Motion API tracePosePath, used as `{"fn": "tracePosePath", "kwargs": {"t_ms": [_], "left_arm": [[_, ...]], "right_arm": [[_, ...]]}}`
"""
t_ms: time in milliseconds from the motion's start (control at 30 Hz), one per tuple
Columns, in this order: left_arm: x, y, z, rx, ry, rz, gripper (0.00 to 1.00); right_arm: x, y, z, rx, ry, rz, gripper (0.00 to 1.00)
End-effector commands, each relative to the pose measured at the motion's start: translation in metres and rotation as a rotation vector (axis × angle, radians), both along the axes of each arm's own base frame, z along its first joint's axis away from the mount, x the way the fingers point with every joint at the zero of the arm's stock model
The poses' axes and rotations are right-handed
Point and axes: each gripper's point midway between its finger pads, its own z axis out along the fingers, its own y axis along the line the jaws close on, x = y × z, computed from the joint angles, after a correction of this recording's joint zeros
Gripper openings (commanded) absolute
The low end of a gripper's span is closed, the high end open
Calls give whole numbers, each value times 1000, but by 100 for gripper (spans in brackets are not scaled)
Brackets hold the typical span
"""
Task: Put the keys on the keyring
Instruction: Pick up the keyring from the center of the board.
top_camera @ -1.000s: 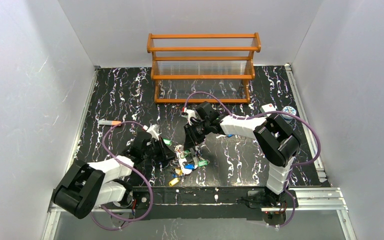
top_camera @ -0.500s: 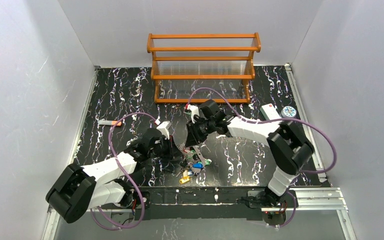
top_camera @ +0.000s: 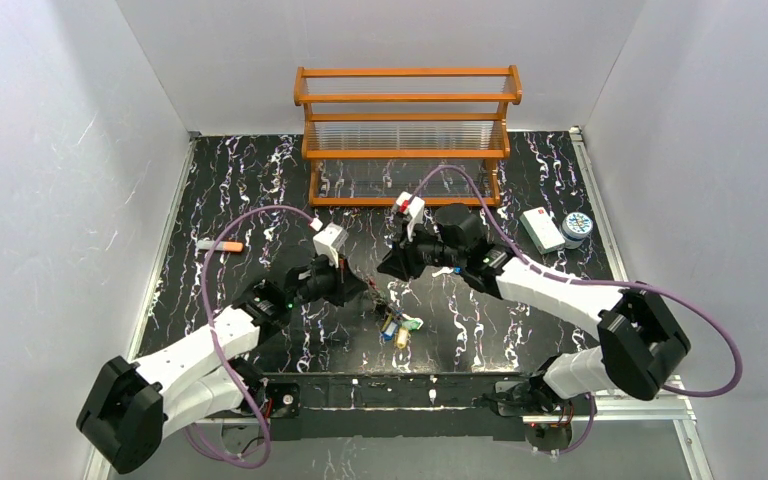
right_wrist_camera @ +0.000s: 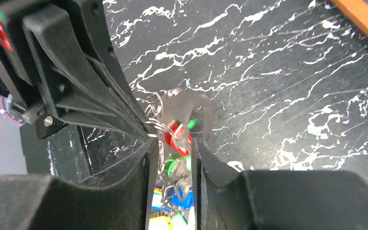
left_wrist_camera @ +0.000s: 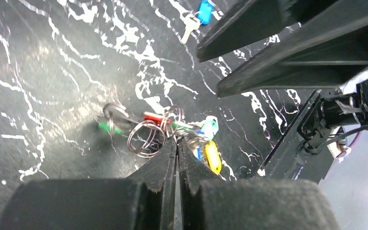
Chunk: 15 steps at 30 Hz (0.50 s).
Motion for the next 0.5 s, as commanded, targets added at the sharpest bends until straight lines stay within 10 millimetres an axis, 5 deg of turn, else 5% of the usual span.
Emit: {"fn": "tracePosePath", "kwargs": {"t_ms": [0,133,467], "left_arm": [[0,-10,52,-60,-222,-111,0],[-3,-10,65,-69,-283,-144,0],[-10,-13,70,-71,-295,-200,0]], "right_arm": [[3,1,40,157,-226,18,40],[-9,-9,56,233,-386,62,39],[-59,-8,49,250,-552,416,39]]}}
